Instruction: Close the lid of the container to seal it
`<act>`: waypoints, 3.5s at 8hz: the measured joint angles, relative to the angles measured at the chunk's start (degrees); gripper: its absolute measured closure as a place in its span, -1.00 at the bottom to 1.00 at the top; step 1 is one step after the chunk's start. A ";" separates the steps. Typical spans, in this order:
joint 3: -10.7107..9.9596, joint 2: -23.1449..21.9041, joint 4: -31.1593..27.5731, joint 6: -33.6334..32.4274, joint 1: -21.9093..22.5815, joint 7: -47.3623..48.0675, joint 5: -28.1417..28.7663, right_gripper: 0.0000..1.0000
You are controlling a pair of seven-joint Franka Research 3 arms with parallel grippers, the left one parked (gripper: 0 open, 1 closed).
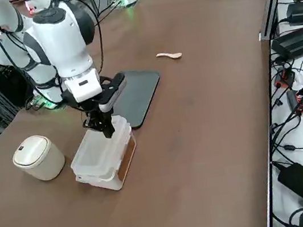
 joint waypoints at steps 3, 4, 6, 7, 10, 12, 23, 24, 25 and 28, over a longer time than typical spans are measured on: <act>0.05 1.44 -0.01 1.27 -0.10 -0.06 0.50 0.96; 0.06 2.05 -0.01 1.93 -0.10 -0.06 0.60 0.96; 0.09 3.53 -0.03 3.67 -0.11 -0.08 0.71 0.96; 0.12 4.29 0.01 4.49 -0.11 -0.09 0.74 0.96; 0.15 4.35 0.07 4.61 -0.11 -0.16 0.75 0.96; 0.15 4.37 0.07 4.63 -0.11 -0.18 0.76 0.96; 1.44 -3.10 11.84 -22.81 0.52 -0.30 1.87 0.96; 1.55 -3.97 15.04 -28.16 1.45 0.05 4.05 0.92; 1.68 -4.31 18.45 -32.71 2.88 1.68 5.67 0.62; 2.06 -4.89 26.91 -42.97 10.67 13.60 6.37 -0.48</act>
